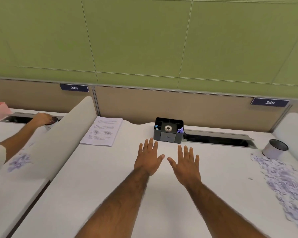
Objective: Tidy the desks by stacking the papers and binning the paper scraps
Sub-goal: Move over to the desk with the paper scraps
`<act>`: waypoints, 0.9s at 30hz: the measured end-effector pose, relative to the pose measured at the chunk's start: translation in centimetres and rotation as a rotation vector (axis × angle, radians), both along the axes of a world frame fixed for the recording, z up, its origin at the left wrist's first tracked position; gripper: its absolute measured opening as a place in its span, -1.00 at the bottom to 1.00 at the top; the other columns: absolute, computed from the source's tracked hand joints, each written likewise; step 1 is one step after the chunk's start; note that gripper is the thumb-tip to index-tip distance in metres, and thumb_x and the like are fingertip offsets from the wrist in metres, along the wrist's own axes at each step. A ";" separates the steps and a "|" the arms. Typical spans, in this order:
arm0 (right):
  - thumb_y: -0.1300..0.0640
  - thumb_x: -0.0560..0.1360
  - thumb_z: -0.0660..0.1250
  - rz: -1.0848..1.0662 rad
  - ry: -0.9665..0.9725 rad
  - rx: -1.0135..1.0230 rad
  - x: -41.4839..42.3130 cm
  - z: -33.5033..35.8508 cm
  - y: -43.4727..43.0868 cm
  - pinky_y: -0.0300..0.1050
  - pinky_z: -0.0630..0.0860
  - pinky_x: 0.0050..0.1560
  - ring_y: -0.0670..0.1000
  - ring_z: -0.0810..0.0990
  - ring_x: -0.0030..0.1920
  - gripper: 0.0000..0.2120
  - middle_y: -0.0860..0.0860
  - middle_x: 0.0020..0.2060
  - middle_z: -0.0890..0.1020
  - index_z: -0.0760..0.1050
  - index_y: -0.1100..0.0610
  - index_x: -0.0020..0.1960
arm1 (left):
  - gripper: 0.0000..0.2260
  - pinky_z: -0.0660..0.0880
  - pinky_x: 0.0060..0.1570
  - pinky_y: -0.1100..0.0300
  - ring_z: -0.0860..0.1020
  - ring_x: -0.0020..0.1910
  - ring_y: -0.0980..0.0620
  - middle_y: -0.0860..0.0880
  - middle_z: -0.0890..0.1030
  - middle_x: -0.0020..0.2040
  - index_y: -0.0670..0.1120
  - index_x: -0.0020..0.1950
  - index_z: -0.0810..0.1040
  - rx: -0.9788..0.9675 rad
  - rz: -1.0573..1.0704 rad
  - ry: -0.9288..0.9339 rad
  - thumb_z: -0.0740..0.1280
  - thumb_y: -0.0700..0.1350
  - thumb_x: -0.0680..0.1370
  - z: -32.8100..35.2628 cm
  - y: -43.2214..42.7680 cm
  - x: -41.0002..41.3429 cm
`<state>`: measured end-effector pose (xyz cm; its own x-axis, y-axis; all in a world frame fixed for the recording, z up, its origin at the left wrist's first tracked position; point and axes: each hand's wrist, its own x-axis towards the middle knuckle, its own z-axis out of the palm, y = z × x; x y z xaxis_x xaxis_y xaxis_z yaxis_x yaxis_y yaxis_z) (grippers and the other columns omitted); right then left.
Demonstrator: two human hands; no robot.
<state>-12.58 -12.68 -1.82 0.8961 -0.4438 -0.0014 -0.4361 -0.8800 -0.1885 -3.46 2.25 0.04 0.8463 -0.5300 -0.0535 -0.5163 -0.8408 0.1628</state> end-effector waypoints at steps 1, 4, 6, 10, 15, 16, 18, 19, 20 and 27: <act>-0.42 0.58 -0.21 -0.019 -0.002 -0.004 -0.8 0.3 -0.3 0.23 -0.25 0.56 0.15 -0.27 0.62 -0.22 0.06 0.64 -0.18 -0.27 -0.02 0.64 | -0.29 -0.21 0.61 -0.12 -0.23 0.65 -0.12 -0.07 -0.22 0.67 -0.03 0.67 -0.15 -0.002 -0.018 0.018 -0.18 0.33 0.61 0.3 -0.3 -0.7; -0.43 0.57 -0.22 -0.065 -0.004 -0.035 -3.1 1.0 -0.8 0.24 -0.27 0.56 0.15 -0.29 0.62 -0.21 0.05 0.63 -0.21 -0.29 -0.03 0.64 | -0.28 -0.19 0.61 -0.12 -0.24 0.65 -0.11 -0.08 -0.23 0.67 -0.03 0.67 -0.15 -0.015 -0.068 0.028 -0.19 0.32 0.60 0.6 -1.1 -2.5; -0.41 0.59 -0.21 -0.079 -0.002 -0.034 -5.2 1.2 -1.2 0.23 -0.26 0.56 0.15 -0.28 0.62 -0.23 0.06 0.64 -0.19 -0.27 -0.02 0.64 | -0.32 -0.21 0.61 -0.11 -0.24 0.65 -0.10 -0.08 -0.22 0.67 -0.04 0.67 -0.15 -0.034 -0.109 0.032 -0.12 0.29 0.66 0.3 -1.9 -3.7; -0.40 0.60 -0.20 -0.139 -0.001 -0.042 -9.7 1.3 -2.7 0.21 -0.28 0.55 0.15 -0.27 0.62 -0.24 0.06 0.64 -0.18 -0.26 -0.02 0.64 | -0.32 -0.20 0.60 -0.13 -0.24 0.64 -0.11 -0.07 -0.23 0.67 -0.02 0.67 -0.16 -0.037 -0.166 0.052 -0.11 0.30 0.66 -0.7 -4.4 -7.2; -0.42 0.52 -0.31 -0.208 0.011 -0.057 -13.9 2.0 -5.5 0.22 -0.28 0.56 0.15 -0.27 0.62 -0.19 0.06 0.64 -0.19 -0.26 -0.02 0.64 | -0.32 -0.21 0.60 -0.12 -0.24 0.64 -0.11 -0.07 -0.23 0.67 -0.01 0.68 -0.15 -0.080 -0.245 0.030 -0.11 0.30 0.66 -0.3 -8.3 -10.0; -0.42 0.53 -0.30 -0.217 0.008 -0.058 -14.5 2.2 -6.3 0.21 -0.28 0.56 0.15 -0.27 0.62 -0.19 0.06 0.64 -0.19 -0.26 -0.02 0.65 | -0.33 -0.22 0.60 -0.11 -0.24 0.64 -0.10 -0.07 -0.23 0.67 -0.02 0.68 -0.15 -0.093 -0.257 0.027 -0.11 0.30 0.67 -0.2 -9.2 -10.5; -0.40 0.58 -0.25 -0.234 0.000 -0.059 -15.4 2.1 -8.0 0.21 -0.29 0.55 0.15 -0.26 0.62 -0.23 0.07 0.64 -0.18 -0.25 -0.02 0.65 | -0.34 -0.23 0.60 -0.09 -0.24 0.65 -0.09 -0.08 -0.23 0.67 -0.03 0.68 -0.16 -0.120 -0.277 0.017 -0.10 0.28 0.68 0.0 -10.9 -11.2; -0.40 0.60 -0.22 -0.241 -0.005 -0.057 -15.6 2.0 -8.9 0.21 -0.29 0.55 0.15 -0.26 0.62 -0.24 0.07 0.64 -0.17 -0.24 -0.01 0.65 | -0.34 -0.23 0.60 -0.08 -0.24 0.65 -0.09 -0.08 -0.23 0.67 -0.03 0.68 -0.16 -0.125 -0.285 0.011 -0.10 0.27 0.68 0.0 -11.8 -11.5; -0.39 0.60 -0.20 -0.246 -0.008 -0.055 -15.9 1.9 -9.8 0.21 -0.29 0.55 0.15 -0.25 0.62 -0.25 0.07 0.64 -0.16 -0.23 -0.01 0.65 | -0.35 -0.24 0.60 -0.08 -0.24 0.65 -0.08 -0.08 -0.23 0.67 -0.04 0.68 -0.16 -0.125 -0.292 0.005 -0.10 0.27 0.68 0.1 -12.8 -11.7; -0.42 0.52 -0.32 -0.245 -0.009 -0.033 -18.6 -0.1 -18.1 0.22 -0.24 0.57 0.16 -0.22 0.63 -0.19 0.07 0.64 -0.15 -0.21 -0.01 0.65 | -0.33 -0.26 0.58 -0.08 -0.24 0.64 -0.10 -0.07 -0.23 0.67 -0.01 0.68 -0.16 -0.067 -0.312 0.011 -0.11 0.29 0.67 -1.8 -22.1 -14.0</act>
<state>-31.14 -30.80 -1.96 0.7619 -0.6472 0.0239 -0.6354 -0.7541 -0.1662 -17.50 -19.86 -1.76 0.6420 -0.7665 -0.0174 -0.7454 -0.6294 0.2196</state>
